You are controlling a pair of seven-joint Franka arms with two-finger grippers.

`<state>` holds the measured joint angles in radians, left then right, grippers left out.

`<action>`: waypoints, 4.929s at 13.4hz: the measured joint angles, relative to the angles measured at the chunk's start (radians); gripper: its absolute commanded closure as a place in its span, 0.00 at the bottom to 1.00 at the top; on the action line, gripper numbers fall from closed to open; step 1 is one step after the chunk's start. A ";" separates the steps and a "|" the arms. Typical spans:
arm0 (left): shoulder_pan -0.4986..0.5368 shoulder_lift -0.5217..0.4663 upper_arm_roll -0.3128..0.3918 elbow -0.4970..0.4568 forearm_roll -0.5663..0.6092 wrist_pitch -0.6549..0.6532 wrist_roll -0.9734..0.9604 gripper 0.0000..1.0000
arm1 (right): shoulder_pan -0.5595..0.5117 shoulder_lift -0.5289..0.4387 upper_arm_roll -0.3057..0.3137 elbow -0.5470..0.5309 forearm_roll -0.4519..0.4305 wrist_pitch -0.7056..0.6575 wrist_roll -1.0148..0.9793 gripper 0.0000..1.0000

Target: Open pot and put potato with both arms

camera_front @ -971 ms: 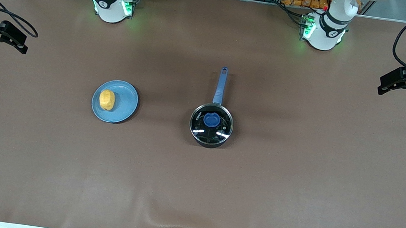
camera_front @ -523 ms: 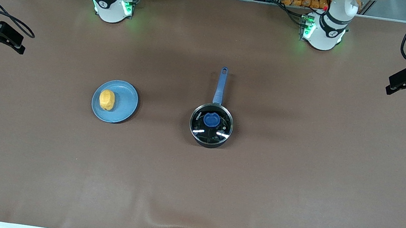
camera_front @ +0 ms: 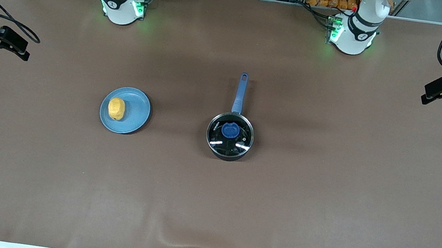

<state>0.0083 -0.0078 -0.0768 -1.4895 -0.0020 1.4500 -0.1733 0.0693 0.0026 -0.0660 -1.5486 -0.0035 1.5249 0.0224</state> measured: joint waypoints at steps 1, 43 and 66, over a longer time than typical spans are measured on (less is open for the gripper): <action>0.000 0.000 0.000 0.000 0.000 0.001 0.000 0.00 | 0.000 0.000 0.000 -0.004 0.000 0.003 0.000 0.00; -0.647 0.716 -0.063 0.154 0.068 0.589 -0.652 0.00 | 0.129 0.300 0.057 -0.687 0.062 0.940 0.002 0.00; -0.647 0.753 -0.054 0.154 0.076 0.630 -0.652 0.08 | 0.130 0.367 0.064 -0.719 0.064 1.025 0.008 1.00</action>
<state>-0.6384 0.7453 -0.1310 -1.3352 0.0740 2.0797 -0.8255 0.1988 0.3692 -0.0021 -2.2679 0.0602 2.5504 0.0301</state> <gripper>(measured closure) 0.000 0.436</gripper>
